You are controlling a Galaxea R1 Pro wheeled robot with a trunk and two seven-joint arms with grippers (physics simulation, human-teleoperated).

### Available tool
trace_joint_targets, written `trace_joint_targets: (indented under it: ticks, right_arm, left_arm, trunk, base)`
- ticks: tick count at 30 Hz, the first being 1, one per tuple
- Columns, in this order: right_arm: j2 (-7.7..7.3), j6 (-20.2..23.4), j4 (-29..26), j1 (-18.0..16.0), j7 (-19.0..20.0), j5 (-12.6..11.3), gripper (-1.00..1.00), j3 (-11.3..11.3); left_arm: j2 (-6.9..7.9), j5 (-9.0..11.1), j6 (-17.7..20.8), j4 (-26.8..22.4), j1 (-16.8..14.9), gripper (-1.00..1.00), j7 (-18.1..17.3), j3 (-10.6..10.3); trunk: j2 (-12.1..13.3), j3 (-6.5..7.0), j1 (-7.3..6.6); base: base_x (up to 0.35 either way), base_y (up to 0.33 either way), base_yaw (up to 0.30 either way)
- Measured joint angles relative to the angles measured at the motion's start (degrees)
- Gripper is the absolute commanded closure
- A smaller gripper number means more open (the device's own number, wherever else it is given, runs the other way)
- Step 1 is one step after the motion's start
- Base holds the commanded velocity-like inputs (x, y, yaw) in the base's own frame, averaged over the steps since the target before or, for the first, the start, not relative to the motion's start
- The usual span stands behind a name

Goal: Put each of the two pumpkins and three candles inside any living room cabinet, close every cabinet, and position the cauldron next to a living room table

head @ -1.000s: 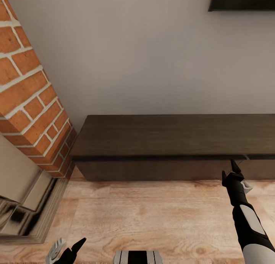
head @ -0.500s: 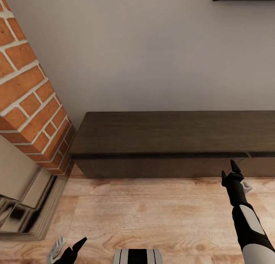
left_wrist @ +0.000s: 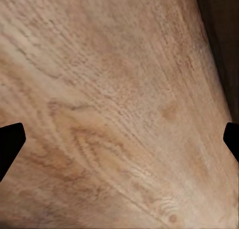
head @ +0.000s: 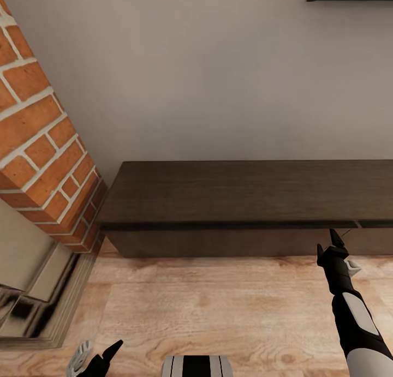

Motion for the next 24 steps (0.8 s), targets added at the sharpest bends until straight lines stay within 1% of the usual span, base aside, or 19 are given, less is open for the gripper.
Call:
trace_joint_targets:
  ticks: [1,4,7,8,9,12,13,17,24]
  right_arm:
    - [-0.02,0.0,0.0,0.0,0.1,0.0,-1.00,0.0]
    - [-0.04,0.0,0.0,0.0,0.6,0.0,-1.00,0.0]
    - [-0.05,0.0,0.0,0.0,1.5,0.0,-1.00,0.0]
    - [-0.05,0.0,0.0,0.0,2.1,0.0,-1.00,0.0]
    - [-0.05,0.0,0.0,0.0,3.8,0.0,-1.00,0.0]
    - [-0.03,0.0,0.3,0.0,6.6,0.0,-1.00,0.0]
    - [-0.04,0.0,0.6,0.0,8.0,0.0,-1.00,0.0]
    - [-0.04,0.0,1.3,0.0,10.0,0.0,-1.00,-0.1]
    - [-0.05,0.1,1.6,0.0,10.6,-0.1,-1.00,-0.1]
  left_arm:
    - [0.12,0.7,0.4,-0.1,0.0,-1.00,-0.1,0.0]
    - [0.31,1.4,1.8,-0.4,0.0,-1.00,-0.3,0.1]
    - [0.38,1.6,2.4,-0.5,-0.1,-1.00,-0.3,0.1]
    - [0.40,1.7,2.6,-0.6,-0.1,-1.00,-0.3,0.1]
    - [0.42,1.8,2.8,-0.6,-0.3,-1.00,-0.3,0.1]
    - [0.47,1.8,3.0,-0.6,-0.4,-1.00,-0.3,0.1]
    - [0.49,1.9,3.1,-0.7,-0.5,-1.00,-0.3,0.1]
    - [0.45,1.7,2.9,-0.3,-0.5,-1.00,-0.4,0.1]
    - [0.51,1.1,2.5,0.4,-0.5,-1.00,-0.3,-0.1]
  trunk:
    - [0.0,-0.21,0.03]
    - [-0.1,-0.88,0.11]
    - [-0.1,-1.54,0.18]
    - [-0.1,-1.77,0.21]
    - [-0.1,-1.99,0.23]
    - [-0.2,-2.65,0.31]
    - [-0.2,-2.66,0.31]
    - [-0.2,-2.66,0.31]
    - [-0.2,-2.66,0.31]
  base:
    - [0.003,0.000,0.000]
    - [0.002,0.000,0.000]
    - [0.000,0.000,0.000]
    - [0.000,0.000,0.000]
    - [0.000,0.000,0.000]
    - [0.000,0.000,0.000]
    - [0.000,0.000,0.000]
    - [0.000,0.000,0.000]
    - [0.000,0.000,0.000]
